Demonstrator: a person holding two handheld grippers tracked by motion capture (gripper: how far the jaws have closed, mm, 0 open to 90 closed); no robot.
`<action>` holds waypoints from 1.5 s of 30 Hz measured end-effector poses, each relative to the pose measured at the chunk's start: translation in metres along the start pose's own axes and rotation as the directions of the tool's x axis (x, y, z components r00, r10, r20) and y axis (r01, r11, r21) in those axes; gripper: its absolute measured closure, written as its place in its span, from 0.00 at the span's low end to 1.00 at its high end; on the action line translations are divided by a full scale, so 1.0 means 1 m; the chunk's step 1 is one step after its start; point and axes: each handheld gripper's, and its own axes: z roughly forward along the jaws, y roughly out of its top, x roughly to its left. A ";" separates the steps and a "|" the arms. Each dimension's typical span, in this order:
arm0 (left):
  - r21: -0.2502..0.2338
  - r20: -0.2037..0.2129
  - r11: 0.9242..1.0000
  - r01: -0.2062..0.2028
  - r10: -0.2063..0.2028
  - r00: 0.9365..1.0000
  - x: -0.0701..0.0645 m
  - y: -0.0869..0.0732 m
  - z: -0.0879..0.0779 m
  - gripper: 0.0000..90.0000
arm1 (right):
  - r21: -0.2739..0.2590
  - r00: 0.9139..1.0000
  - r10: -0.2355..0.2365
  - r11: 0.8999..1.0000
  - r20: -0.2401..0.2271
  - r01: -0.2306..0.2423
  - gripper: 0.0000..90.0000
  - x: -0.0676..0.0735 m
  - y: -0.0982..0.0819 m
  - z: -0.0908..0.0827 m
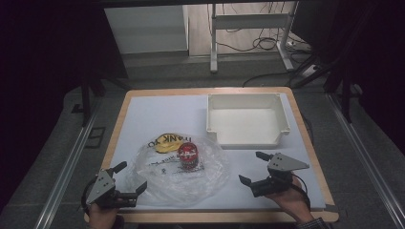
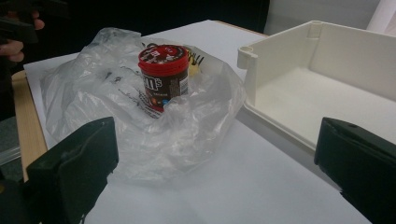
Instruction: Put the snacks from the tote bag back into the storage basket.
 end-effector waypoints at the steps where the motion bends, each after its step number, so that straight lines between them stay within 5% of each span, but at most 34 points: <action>1: 0.000 0.000 1.000 0.000 0.000 1.000 0.000 0.000 0.000 0.01 | -0.002 1.000 -0.004 1.000 0.000 0.004 0.00 0.000 0.000 0.001; 21: 0.003 0.001 1.000 -0.004 0.004 1.000 0.000 0.000 0.000 0.01 | 0.034 0.998 0.011 0.999 -0.060 -0.009 0.00 0.005 0.004 0.023; 45: 0.004 -0.001 1.000 -0.006 0.006 1.000 0.000 0.000 0.000 0.01 | 0.100 0.998 0.001 0.995 -0.062 0.005 0.02 0.010 0.011 0.047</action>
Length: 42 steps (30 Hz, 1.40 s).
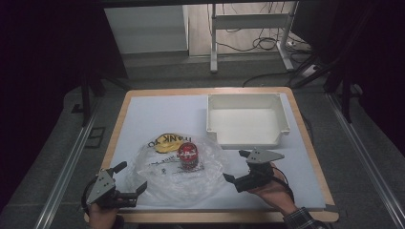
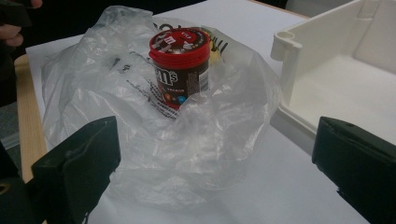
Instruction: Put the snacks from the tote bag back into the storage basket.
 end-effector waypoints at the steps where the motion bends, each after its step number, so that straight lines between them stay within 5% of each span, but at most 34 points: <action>1: 0.000 0.000 1.000 0.000 0.000 1.000 0.000 0.000 0.000 0.01 | 0.005 1.000 0.000 1.000 0.001 0.000 0.02 0.000 0.000 0.000; 42: 0.001 0.001 1.000 0.000 0.000 1.000 0.000 0.000 0.000 0.01 | 0.063 0.999 -0.041 0.997 -0.022 0.042 0.09 -0.004 0.013 0.037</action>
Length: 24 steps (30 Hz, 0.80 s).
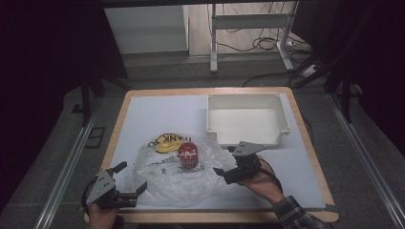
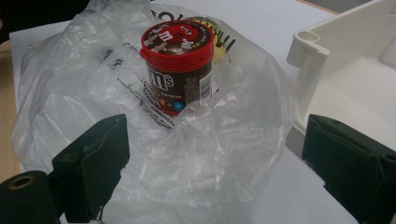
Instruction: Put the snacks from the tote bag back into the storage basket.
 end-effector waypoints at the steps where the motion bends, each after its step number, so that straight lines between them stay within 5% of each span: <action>1: 0.000 0.000 1.000 0.000 0.000 1.000 0.000 0.000 0.000 0.01 | 0.003 1.000 -0.001 1.000 -0.001 0.001 0.09 0.000 0.000 0.002; 24: 0.003 0.001 1.000 -0.003 0.003 1.000 0.000 0.000 0.000 0.01 | 0.055 0.999 -0.006 0.998 -0.050 0.009 0.12 -0.002 0.013 0.030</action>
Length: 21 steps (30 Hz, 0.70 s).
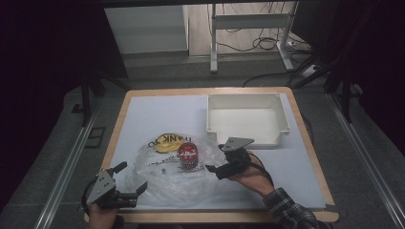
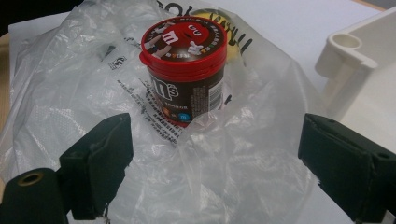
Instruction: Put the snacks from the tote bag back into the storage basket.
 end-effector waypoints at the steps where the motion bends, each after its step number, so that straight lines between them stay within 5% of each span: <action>1: 0.000 0.000 1.000 0.000 0.000 1.000 0.000 0.000 0.000 0.01 | 0.003 1.000 -0.004 1.000 0.001 0.004 0.12 0.000 0.001 0.002; 21: 0.002 0.000 1.000 -0.002 0.002 1.000 0.000 0.000 0.000 0.01 | 0.065 0.999 -0.029 0.997 -0.024 0.031 0.13 0.003 0.014 0.034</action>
